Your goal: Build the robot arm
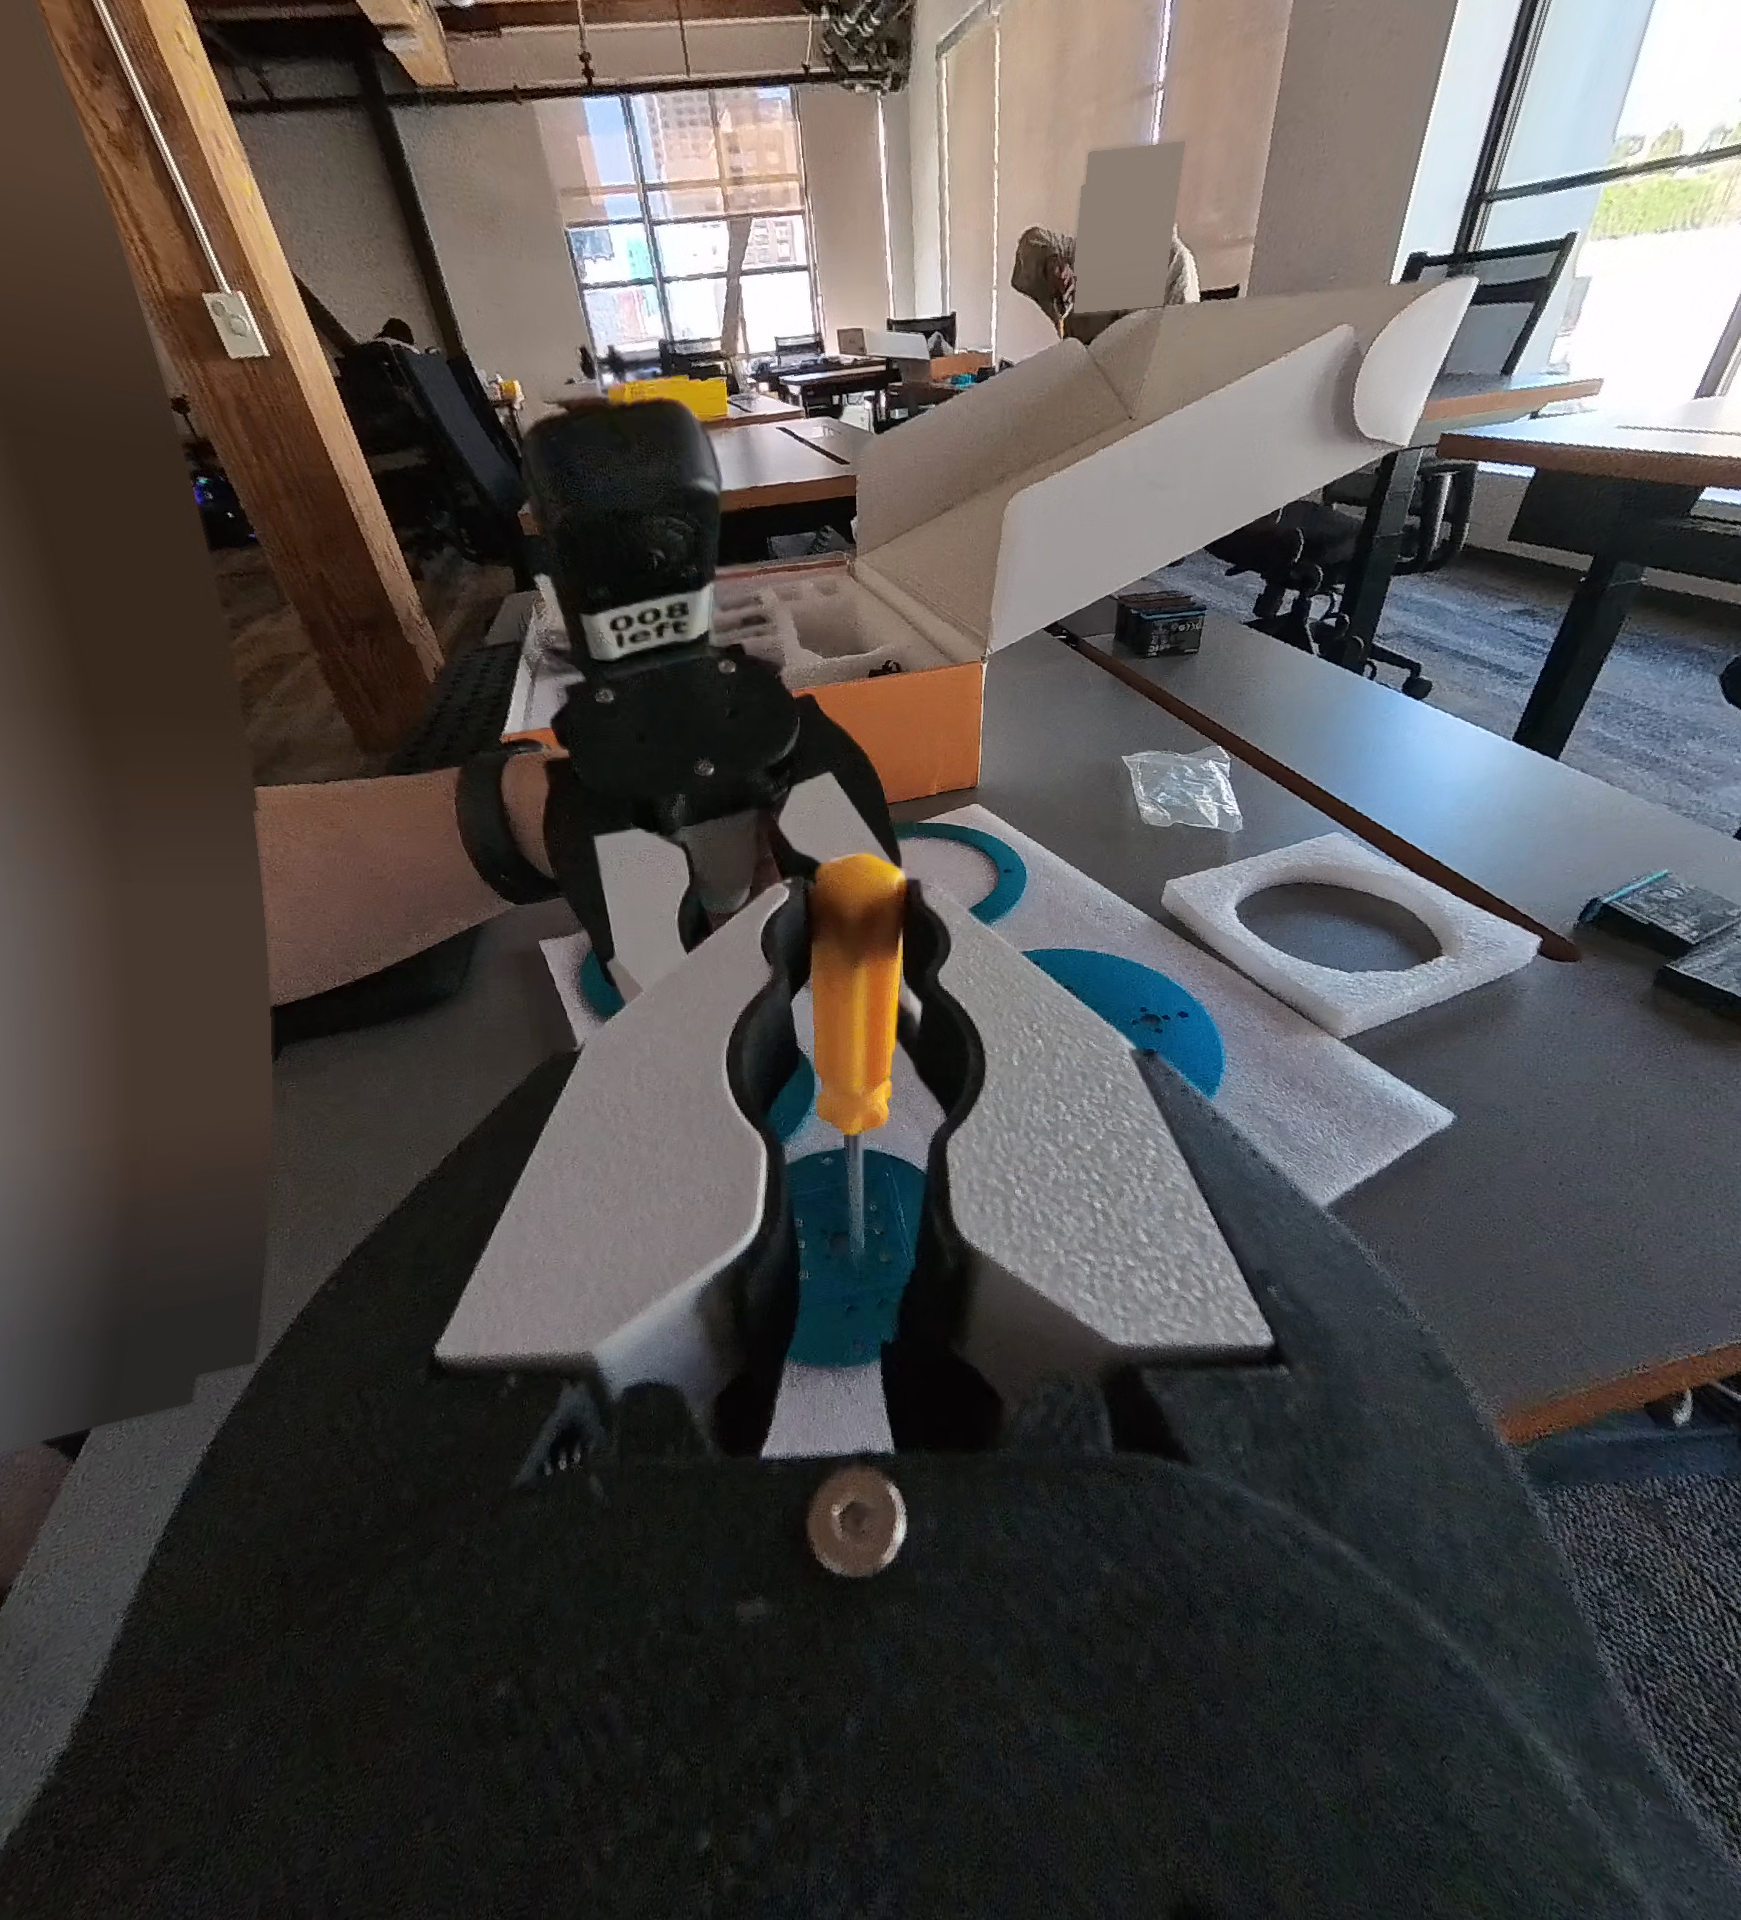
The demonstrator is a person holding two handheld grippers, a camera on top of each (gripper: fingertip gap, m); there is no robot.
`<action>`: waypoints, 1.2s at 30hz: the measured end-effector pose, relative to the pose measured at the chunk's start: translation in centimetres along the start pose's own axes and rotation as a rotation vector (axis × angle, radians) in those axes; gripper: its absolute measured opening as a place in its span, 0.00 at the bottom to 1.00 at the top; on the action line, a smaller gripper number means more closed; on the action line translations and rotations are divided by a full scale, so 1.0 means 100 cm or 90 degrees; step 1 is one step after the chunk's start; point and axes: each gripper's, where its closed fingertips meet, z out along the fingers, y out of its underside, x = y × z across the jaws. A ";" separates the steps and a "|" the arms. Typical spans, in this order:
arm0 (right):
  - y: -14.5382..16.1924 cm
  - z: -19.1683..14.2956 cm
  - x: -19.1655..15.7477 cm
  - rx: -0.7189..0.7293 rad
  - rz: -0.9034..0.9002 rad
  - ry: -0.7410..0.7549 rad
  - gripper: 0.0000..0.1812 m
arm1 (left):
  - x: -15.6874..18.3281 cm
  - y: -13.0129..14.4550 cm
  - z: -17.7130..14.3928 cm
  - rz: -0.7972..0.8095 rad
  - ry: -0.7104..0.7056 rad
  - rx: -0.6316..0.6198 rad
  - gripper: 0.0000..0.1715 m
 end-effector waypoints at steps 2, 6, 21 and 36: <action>0.002 0.006 0.001 -0.004 -0.004 -0.003 0.09 | -0.001 -0.018 -0.002 -0.016 0.006 0.042 0.30; 0.004 0.014 0.001 -0.015 -0.017 -0.006 0.09 | -0.007 -0.027 0.005 -0.013 -0.008 0.059 0.25; 0.014 0.021 0.012 -0.025 0.014 -0.019 0.09 | -0.015 -0.017 0.014 -0.002 -0.033 0.057 0.10; 0.021 0.024 0.013 -0.036 0.027 -0.024 0.09 | -0.014 -0.010 0.015 -0.003 -0.030 0.042 0.10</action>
